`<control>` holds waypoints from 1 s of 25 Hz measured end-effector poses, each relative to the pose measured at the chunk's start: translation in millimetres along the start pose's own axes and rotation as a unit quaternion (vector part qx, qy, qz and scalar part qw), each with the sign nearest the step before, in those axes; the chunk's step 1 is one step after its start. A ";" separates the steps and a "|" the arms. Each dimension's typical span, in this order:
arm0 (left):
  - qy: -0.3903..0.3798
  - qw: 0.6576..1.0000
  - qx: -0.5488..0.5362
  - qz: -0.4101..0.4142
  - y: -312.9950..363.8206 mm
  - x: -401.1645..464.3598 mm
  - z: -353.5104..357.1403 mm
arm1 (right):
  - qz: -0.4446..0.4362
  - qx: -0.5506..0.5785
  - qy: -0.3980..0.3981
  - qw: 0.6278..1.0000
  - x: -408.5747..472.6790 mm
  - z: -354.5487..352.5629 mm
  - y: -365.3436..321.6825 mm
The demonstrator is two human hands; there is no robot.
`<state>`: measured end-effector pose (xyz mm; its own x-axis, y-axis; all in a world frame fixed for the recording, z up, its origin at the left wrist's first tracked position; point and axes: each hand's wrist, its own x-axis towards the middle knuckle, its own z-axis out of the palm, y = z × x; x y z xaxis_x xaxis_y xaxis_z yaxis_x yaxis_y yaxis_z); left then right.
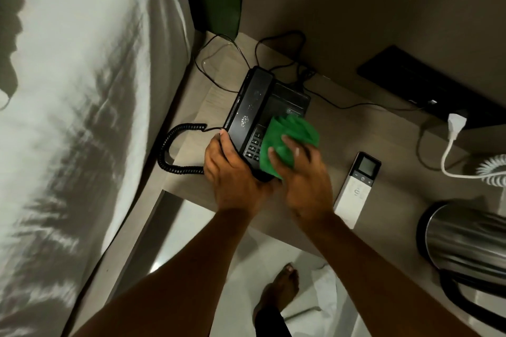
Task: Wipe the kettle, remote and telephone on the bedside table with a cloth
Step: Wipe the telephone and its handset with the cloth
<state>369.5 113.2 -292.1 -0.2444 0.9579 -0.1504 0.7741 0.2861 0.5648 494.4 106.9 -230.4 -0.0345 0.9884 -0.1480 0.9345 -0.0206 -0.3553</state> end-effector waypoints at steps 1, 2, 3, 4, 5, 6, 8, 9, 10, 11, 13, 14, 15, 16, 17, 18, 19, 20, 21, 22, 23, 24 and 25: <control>-0.002 1.000 0.001 -0.004 0.4 -0.2 -0.6 | 0.005 0.001 0.008 1.000 3.4 -3.9 7.7; -0.004 1.000 0.003 -0.008 0.8 -0.1 -0.9 | 0.012 -0.016 0.012 1.000 17.8 -6.5 15.2; -0.005 1.000 0.004 -0.008 1.2 0.1 -0.8 | 0.032 -0.035 0.018 0.999 39.2 -10.3 18.7; -0.004 1.000 0.005 -0.006 0.9 0.0 -0.6 | 0.059 -0.046 0.034 0.997 64.3 -12.7 18.9; -0.002 1.000 0.005 -0.005 0.6 0.1 -0.6 | 0.085 -0.044 0.049 0.994 85.5 -15.1 14.4; 0.000 1.000 0.003 -0.004 0.8 0.2 -0.6 | 0.099 -0.035 0.054 0.993 96.6 -14.9 7.9; 0.005 1.000 0.001 -0.002 1.6 0.0 0.7 | 0.081 -0.028 0.048 0.995 87.6 -9.5 -7.5; 0.009 1.000 -0.002 0.000 1.9 -0.3 1.5 | 0.057 -0.040 0.030 0.997 67.4 -3.9 -12.7; 0.012 1.000 -0.006 0.002 1.5 -0.4 2.4 | 0.030 -0.060 0.004 0.998 41.6 1.8 -15.4; 0.015 1.000 -0.011 0.004 0.8 -0.5 3.2 | -0.001 -0.066 -0.023 0.998 14.6 5.5 -15.5; 0.012 1.000 -0.013 0.002 -0.3 -0.9 3.2 | 0.000 -0.031 -0.039 0.999 -15.4 5.5 -5.7; 0.009 1.000 -0.011 0.000 -0.6 -1.0 2.8 | 0.018 -0.014 -0.027 0.999 -11.0 2.4 3.3; 0.008 1.000 -0.009 -0.002 -0.9 -0.7 2.7 | 0.042 -0.009 -0.014 0.999 4.0 -1.5 9.5; 0.007 1.000 -0.008 -0.003 -1.0 -0.4 2.7 | 0.062 -0.015 0.016 0.998 25.0 -4.1 12.9; 0.007 1.000 -0.010 -0.004 -1.4 -0.6 2.7 | 0.073 -0.030 0.039 0.996 48.8 -6.6 14.3; 0.008 1.000 -0.012 -0.005 -1.4 -0.5 2.7 | 0.083 -0.041 0.056 0.994 72.4 -9.9 13.2; 0.007 1.000 -0.013 -0.006 -1.4 -0.6 2.5 | 0.095 -0.040 0.062 0.993 89.8 -12.7 9.6; 0.007 1.000 -0.013 -0.006 -0.9 -0.5 2.3 | 0.099 -0.033 0.061 0.993 98.2 -14.0 4.9; 0.007 1.000 -0.013 -0.006 -0.2 -0.4 2.0 | 0.093 -0.028 0.057 0.994 97.9 -13.8 0.5; 0.007 1.000 -0.013 -0.006 0.3 -0.5 1.5 | 0.076 -0.033 0.048 0.995 87.6 -12.7 -1.3; 0.005 1.000 -0.014 -0.006 0.6 -0.7 0.4 | 0.051 -0.050 0.032 0.997 70.2 -9.4 -1.5; 0.004 1.000 -0.017 -0.006 1.0 -0.9 -0.6 | 0.019 -0.072 0.007 0.997 48.1 -4.9 0.5; 0.004 1.000 -0.019 -0.006 1.1 -0.9 -0.9 | 0.000 -0.067 -0.016 0.998 26.3 -3.7 3.3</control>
<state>370.0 112.6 -290.6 -0.2588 0.9540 -0.1511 0.7476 0.2969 0.5941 497.9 133.4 -232.0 -0.0443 0.9830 -0.1779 0.9736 0.0026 -0.2283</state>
